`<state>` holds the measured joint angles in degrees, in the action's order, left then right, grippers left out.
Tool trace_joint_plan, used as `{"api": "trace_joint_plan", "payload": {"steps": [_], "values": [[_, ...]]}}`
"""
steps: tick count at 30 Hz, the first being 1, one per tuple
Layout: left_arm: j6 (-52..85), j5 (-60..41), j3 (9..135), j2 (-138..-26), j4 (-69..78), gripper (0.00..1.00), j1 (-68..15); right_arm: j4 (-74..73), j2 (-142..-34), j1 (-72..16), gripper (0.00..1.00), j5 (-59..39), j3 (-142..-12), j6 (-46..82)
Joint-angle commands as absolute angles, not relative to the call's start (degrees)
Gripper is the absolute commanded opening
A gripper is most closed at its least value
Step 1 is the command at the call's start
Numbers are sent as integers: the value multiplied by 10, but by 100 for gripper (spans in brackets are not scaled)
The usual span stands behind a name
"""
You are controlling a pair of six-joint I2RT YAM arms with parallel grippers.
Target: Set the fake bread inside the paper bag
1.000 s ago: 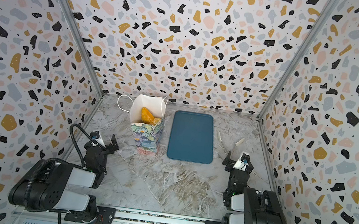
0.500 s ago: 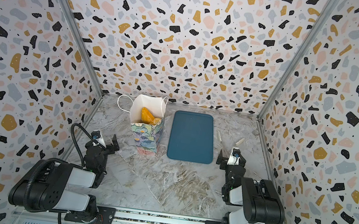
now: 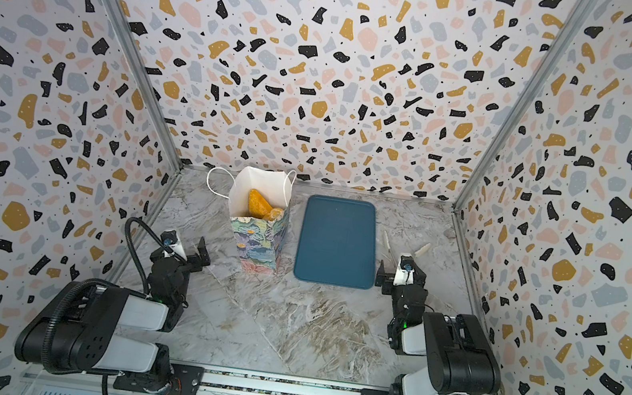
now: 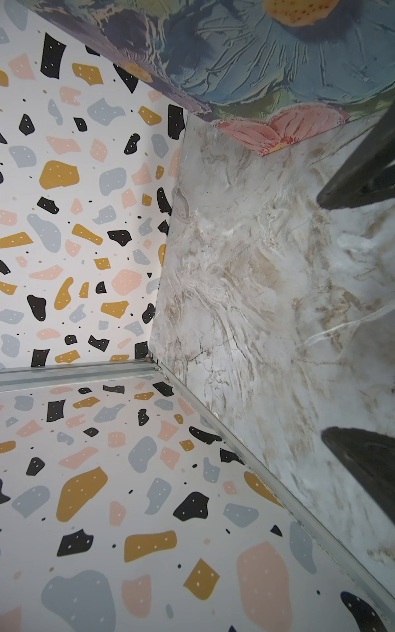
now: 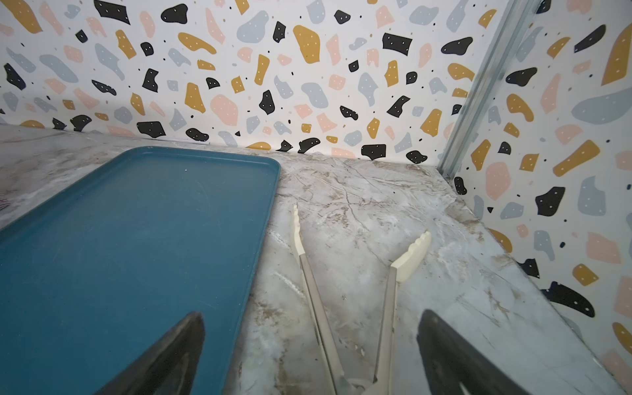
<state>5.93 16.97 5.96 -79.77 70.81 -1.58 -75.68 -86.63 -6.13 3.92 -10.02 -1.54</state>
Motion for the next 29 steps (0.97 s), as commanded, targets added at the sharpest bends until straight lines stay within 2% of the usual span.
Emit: {"api": "trace_joint_plan", "payload": {"steps": [1, 29], "values": [[50, 172, 71, -794, 728, 100, -18, -773, -861, -63, 99, 50, -100, -23], [51, 173, 71, -794, 727, 100, -18, -751, -861, -55, 99, 36, -107, -17]]}}
